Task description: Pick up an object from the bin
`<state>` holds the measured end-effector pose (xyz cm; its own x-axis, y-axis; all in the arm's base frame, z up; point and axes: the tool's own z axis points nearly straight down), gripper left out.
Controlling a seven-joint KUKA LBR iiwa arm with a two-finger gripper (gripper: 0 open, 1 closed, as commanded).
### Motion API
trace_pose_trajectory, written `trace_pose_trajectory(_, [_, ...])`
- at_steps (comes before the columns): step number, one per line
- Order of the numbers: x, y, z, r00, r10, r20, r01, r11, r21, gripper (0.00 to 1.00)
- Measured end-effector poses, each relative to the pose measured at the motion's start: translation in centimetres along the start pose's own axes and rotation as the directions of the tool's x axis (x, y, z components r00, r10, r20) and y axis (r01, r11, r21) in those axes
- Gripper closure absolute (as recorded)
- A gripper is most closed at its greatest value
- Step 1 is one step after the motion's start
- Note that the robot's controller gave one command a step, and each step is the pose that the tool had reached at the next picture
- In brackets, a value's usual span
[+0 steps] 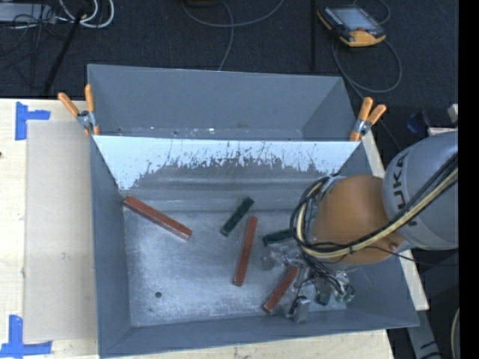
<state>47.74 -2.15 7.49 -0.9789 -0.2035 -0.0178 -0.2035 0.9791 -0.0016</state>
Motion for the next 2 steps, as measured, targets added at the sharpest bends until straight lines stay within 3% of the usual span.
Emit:
trace_pose_trajectory(1, [-0.26,-3.03,0.47,0.999,0.038,-0.012,-0.038,0.999,0.001,0.0])
trace_pose_trajectory(2, [-0.15,-2.9,0.5,0.999,0.038,-0.016,-0.038,0.999,-0.002,1.0])
